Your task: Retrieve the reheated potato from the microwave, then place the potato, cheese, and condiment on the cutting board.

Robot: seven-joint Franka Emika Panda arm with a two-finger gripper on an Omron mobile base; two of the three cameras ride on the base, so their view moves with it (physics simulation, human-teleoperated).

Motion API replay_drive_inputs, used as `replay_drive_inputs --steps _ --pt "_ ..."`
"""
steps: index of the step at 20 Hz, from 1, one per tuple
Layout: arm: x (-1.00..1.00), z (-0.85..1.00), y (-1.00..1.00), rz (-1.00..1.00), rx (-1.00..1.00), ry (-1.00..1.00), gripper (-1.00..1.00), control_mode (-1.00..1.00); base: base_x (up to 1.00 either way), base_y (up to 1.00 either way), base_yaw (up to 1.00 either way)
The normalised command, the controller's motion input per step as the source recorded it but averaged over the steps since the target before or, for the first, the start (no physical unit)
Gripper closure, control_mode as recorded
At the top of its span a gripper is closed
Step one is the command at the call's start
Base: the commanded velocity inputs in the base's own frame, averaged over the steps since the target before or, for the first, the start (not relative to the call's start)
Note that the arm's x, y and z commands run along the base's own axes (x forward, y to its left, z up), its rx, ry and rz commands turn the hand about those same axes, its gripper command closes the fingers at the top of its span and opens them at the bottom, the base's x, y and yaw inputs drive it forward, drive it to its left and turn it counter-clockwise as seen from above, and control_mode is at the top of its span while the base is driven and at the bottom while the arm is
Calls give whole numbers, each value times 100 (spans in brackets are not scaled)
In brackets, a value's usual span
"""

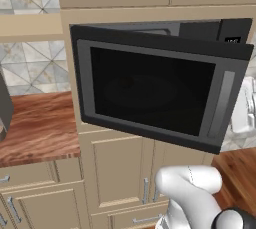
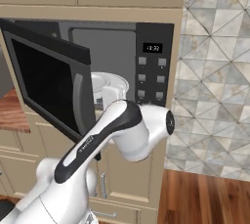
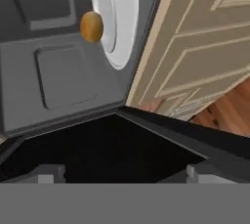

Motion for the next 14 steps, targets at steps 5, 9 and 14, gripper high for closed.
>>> replay_drive_inputs --steps 5,9,14 --pt "-48 2 35 39 0 -16 -100 -100 0 0 0" --pt "-55 6 41 31 0 -13 -100 -100 0 0 0" --pt "-51 5 52 22 0 -8 -100 -100 0 0 0"
